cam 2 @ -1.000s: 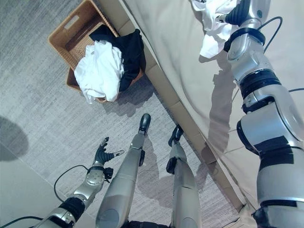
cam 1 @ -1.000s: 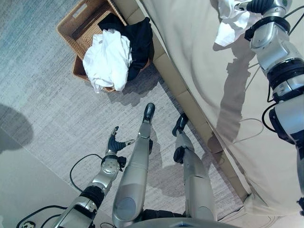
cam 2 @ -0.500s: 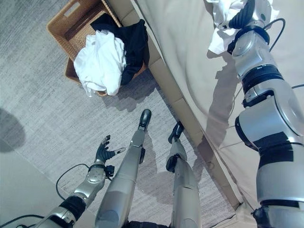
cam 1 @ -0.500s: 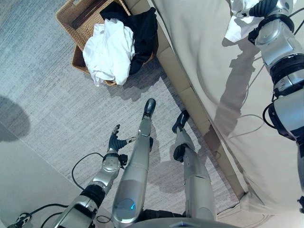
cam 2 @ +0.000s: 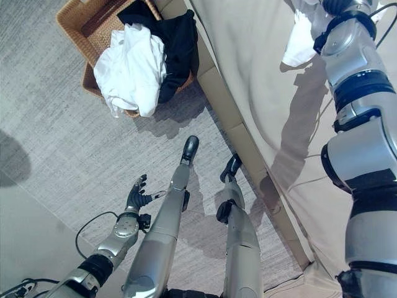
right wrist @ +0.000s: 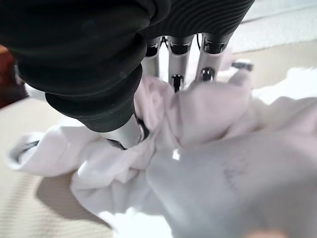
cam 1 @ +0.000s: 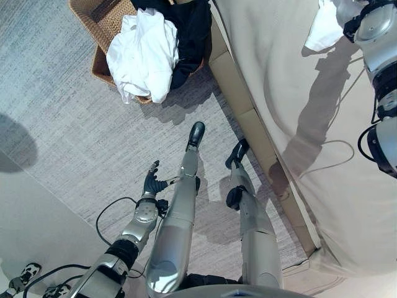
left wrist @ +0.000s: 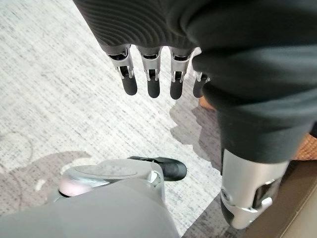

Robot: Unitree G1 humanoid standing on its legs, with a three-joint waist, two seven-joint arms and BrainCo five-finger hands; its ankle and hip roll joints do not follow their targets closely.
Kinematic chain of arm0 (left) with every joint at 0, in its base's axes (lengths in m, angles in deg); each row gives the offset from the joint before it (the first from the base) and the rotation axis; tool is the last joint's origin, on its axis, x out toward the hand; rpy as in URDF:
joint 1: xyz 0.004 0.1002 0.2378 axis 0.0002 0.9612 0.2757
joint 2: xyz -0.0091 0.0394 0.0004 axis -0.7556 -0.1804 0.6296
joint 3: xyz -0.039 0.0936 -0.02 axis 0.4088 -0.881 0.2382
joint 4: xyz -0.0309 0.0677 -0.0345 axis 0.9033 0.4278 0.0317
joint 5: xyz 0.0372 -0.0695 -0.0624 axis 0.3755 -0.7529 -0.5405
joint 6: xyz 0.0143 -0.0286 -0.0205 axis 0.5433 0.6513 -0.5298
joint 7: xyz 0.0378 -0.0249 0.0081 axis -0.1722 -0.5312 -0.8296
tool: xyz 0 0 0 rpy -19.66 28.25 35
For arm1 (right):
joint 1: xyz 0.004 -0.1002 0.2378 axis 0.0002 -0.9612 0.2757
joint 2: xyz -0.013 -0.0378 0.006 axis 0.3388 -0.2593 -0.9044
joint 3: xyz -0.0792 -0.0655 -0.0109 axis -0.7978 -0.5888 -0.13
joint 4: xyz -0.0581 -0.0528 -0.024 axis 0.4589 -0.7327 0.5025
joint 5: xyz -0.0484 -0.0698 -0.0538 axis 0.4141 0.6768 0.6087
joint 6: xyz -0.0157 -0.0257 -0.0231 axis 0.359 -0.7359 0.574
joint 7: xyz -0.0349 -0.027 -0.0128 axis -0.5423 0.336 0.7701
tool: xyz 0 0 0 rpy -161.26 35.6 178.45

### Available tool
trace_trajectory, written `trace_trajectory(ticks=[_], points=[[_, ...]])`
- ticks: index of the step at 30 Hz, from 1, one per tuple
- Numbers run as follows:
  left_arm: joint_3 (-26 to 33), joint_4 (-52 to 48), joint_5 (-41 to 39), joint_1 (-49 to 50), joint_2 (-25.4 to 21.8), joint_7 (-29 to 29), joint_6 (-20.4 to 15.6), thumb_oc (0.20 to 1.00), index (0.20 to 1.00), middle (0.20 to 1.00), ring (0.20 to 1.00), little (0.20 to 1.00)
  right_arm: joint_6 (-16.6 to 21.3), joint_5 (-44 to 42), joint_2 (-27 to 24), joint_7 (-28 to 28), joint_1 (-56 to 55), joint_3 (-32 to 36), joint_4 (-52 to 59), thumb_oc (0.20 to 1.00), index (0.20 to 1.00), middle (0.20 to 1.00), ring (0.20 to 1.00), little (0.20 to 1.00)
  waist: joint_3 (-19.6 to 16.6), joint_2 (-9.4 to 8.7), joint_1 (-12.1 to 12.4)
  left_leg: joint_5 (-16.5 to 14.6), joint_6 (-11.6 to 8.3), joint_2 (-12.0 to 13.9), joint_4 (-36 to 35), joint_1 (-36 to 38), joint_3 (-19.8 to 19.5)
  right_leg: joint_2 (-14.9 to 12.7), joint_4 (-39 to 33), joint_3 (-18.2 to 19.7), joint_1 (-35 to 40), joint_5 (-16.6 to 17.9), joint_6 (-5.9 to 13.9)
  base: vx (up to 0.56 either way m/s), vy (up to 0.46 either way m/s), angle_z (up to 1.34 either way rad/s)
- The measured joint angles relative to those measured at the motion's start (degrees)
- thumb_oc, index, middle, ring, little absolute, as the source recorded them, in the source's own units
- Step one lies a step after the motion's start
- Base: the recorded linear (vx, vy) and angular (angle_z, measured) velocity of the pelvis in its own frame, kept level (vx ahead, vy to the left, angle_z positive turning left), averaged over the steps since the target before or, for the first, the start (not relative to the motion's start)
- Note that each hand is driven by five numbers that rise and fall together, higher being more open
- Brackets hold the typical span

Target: Pick up clothes into the bucket

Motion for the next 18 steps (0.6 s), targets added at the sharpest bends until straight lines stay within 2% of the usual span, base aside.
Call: trace_trajectory(ticks=[5,8,10,11,12,16,17,18], points=[[0.0,0.3,0.0,-0.2,-0.1,-0.1,0.1,1.000,1.000,1.000,1.000,1.000,0.7,0.0,0.4,0.1,-0.6,-0.3,3.0,0.200,0.200,0.200,0.200,0.200,0.0,-0.08,-0.4,0.0,0.00,0.0,0.6,0.3,0.8,-0.3,0.9,0.9,-0.2,0.2,-0.11,-0.05,0.020,-0.07],[0.1,0.2,0.0,-0.2,-0.7,-0.2,0.0,1.000,1.000,1.000,1.000,1.000,1.3,0.0,0.2,0.1,-1.1,-1.7,8.8,0.200,0.200,0.200,0.200,0.200,0.1,-0.39,-1.3,0.0,0.01,0.2,0.6,1.3,2.1,-0.3,1.1,2.3,0.1,0.8,-0.05,-0.06,-0.027,-0.17],[0.9,0.2,0.1,0.3,-1.7,-0.2,0.1,1.000,1.000,1.000,1.000,1.000,1.4,0.1,-0.4,0.1,-2.2,-3.0,15.6,0.200,0.200,0.200,0.200,0.200,0.3,-1.48,-2.7,0.0,0.03,0.3,0.7,2.5,3.0,-0.3,1.6,3.2,0.8,0.9,-0.04,-0.05,-0.018,-0.16],[1.8,0.1,0.1,0.6,-2.2,-0.2,0.2,1.000,1.000,1.000,1.000,1.000,1.9,0.2,-2.0,0.2,-3.8,-2.9,22.9,0.200,0.200,0.200,0.200,0.200,0.4,-2.25,-3.2,0.0,0.03,0.4,0.7,3.8,3.6,-0.3,2.2,3.9,1.5,0.9,-0.03,-0.02,-0.013,-0.15],[2.3,0.4,0.1,0.7,-2.3,-0.3,0.2,1.000,1.000,1.000,1.000,1.000,2.9,0.3,-1.7,0.3,-4.2,-3.0,23.6,0.200,0.200,0.200,0.200,0.200,0.3,-2.69,-3.7,0.0,0.03,0.5,0.7,4.6,3.6,-0.4,2.3,4.2,2.1,0.9,-0.03,-0.05,-0.027,-0.18],[6.0,-3.1,0.3,2.2,-4.8,-0.3,0.4,1.000,1.000,1.000,1.000,1.000,4.2,-0.2,-9.4,0.3,-9.6,-1.2,39.6,0.200,0.200,0.200,0.200,0.200,0.6,-4.65,-4.5,-1.0,1.01,1.0,1.2,11.0,6.2,-0.4,5.4,6.6,6.2,0.0,-0.25,-0.05,-0.048,-0.20],[6.5,-3.5,0.5,3.0,-5.2,-0.5,0.2,1.000,1.000,1.000,1.000,1.000,4.8,-0.4,-9.4,0.4,-10.7,-0.3,40.5,0.200,0.200,0.200,0.200,0.200,0.3,-5.11,-4.2,-1.2,1.13,1.0,1.2,12.5,6.4,-0.5,5.9,6.9,7.3,-0.4,-0.14,-0.02,-0.077,-0.28],[7.0,-3.7,0.6,3.8,-6.9,-0.8,0.1,1.000,1.000,1.000,1.000,1.000,5.3,-0.5,-9.2,0.9,-11.1,0.1,40.4,0.200,0.200,0.200,0.200,0.200,-0.1,-5.54,-4.9,-2.1,1.04,0.9,1.2,14.7,6.6,-0.5,6.0,7.6,9.1,-1.3,0.43,-0.02,-0.076,-0.18]])
